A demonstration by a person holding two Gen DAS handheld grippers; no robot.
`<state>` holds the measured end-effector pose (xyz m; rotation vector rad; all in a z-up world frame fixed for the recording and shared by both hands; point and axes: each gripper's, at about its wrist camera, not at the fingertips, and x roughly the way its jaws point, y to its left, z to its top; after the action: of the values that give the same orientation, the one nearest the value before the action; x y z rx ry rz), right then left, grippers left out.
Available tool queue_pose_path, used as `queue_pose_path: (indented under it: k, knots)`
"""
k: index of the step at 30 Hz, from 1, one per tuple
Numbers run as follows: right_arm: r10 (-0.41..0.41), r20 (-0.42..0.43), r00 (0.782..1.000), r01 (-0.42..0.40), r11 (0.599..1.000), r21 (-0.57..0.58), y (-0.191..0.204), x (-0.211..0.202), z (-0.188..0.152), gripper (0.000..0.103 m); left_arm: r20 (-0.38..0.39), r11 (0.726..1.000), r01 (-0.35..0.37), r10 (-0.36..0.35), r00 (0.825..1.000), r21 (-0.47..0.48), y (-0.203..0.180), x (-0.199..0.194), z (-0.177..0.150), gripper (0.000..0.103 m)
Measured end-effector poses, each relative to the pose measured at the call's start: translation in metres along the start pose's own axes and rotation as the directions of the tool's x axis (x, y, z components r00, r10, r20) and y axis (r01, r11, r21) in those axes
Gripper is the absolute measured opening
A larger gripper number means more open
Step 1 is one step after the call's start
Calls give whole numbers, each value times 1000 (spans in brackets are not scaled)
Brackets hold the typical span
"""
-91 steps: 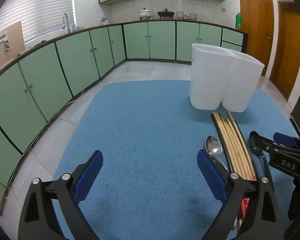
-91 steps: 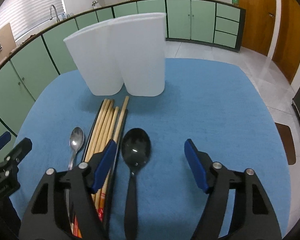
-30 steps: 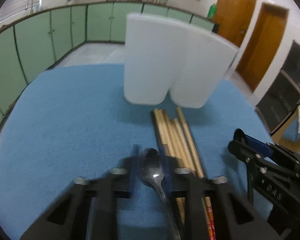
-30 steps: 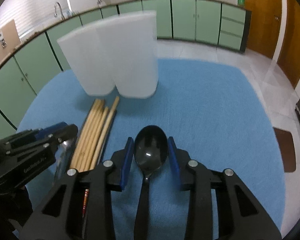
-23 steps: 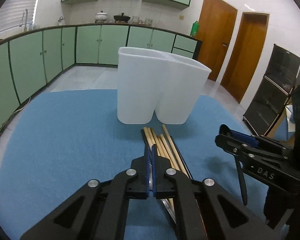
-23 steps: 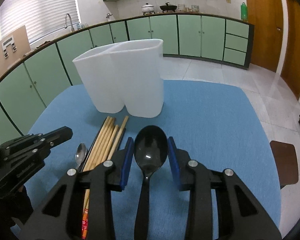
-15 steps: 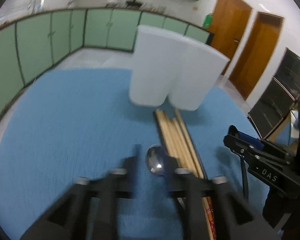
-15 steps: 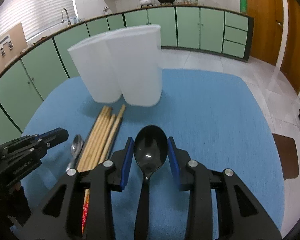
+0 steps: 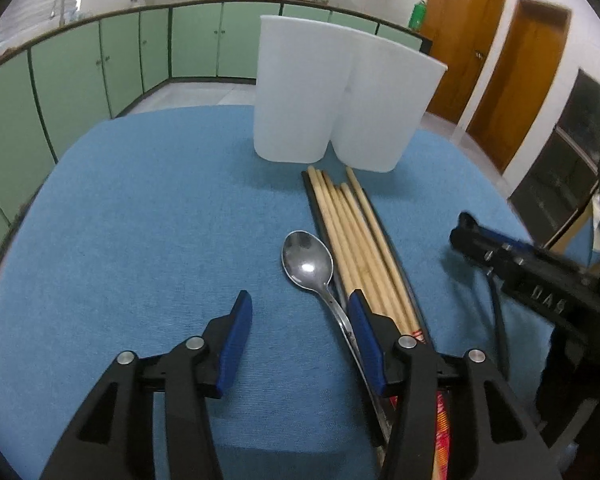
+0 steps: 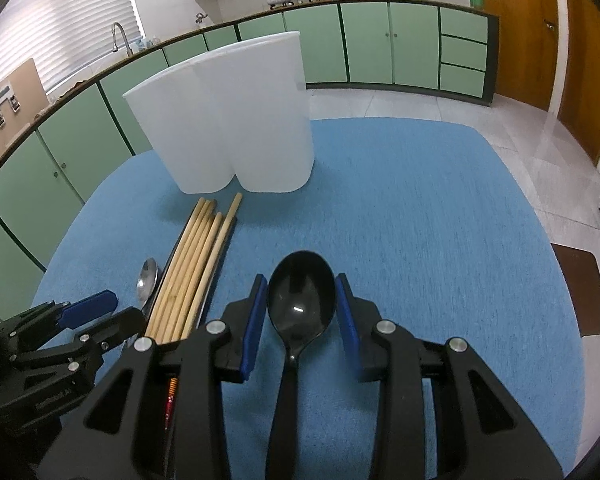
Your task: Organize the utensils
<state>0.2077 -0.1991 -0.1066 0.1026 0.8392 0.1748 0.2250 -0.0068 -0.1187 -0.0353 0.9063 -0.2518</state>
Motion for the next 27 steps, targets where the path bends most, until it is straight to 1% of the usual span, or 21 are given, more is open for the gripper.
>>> queue_pose_path:
  k: [3, 6, 9, 10, 11, 13, 16, 17, 19, 21, 23, 24, 26, 27]
  knots:
    - [-2, -1, 1000, 2, 1000, 4, 0, 0, -2, 33, -12, 998, -32, 32, 999, 50, -2, 1, 2, 51]
    - [-2, 0, 1000, 2, 1000, 1, 0, 0, -3, 33, -10, 996, -57, 58, 998, 62, 0, 1, 1, 51]
    - [-11, -9, 1000, 11, 1000, -18, 3, 2, -4, 33, -17, 998, -39, 40, 999, 44, 4, 2, 4, 51]
    - [-14, -13, 1000, 14, 1000, -21, 2, 3, -3, 33, -20, 999, -33, 34, 999, 35, 3, 3, 6, 53]
    - [-15, -16, 1000, 15, 1000, -23, 3, 3, -3, 33, -22, 999, -29, 30, 999, 19, 5, 3, 8, 60]
    - [-15, -20, 1000, 14, 1000, -25, 3, 4, 0, 33, -20, 999, -37, 36, 999, -32, 10, 2, 13, 67]
    - [-22, -19, 1000, 21, 999, -40, 5, 4, 3, 33, -60, 990, -107, 102, 993, -88, 15, 7, 21, 69]
    - [-22, -20, 1000, 22, 999, -42, 5, 5, 3, 33, -77, 987, -121, 113, 991, -110, 17, 9, 23, 70]
    - [-23, -22, 999, 22, 999, -48, 6, 6, 4, 33, -83, 982, -121, 110, 990, -147, 20, 11, 27, 70]
    - [-25, -23, 999, 24, 999, -48, 6, 7, 3, 33, -91, 981, -128, 116, 989, -148, 18, 15, 32, 70]
    - [-26, -25, 999, 25, 999, -40, 4, 7, 2, 33, -101, 981, -132, 119, 988, -140, 15, 17, 34, 66]
    - [-26, -25, 999, 25, 999, -37, 5, 7, 2, 33, -99, 982, -131, 118, 988, -133, 14, 17, 34, 62]
    - [-26, -27, 999, 25, 999, -32, 5, 7, 2, 33, -99, 985, -141, 131, 986, -101, 8, 19, 35, 45]
    - [-24, -27, 999, 23, 999, -31, 5, 8, 2, 33, -96, 986, -137, 128, 987, -91, 5, 20, 34, 40]
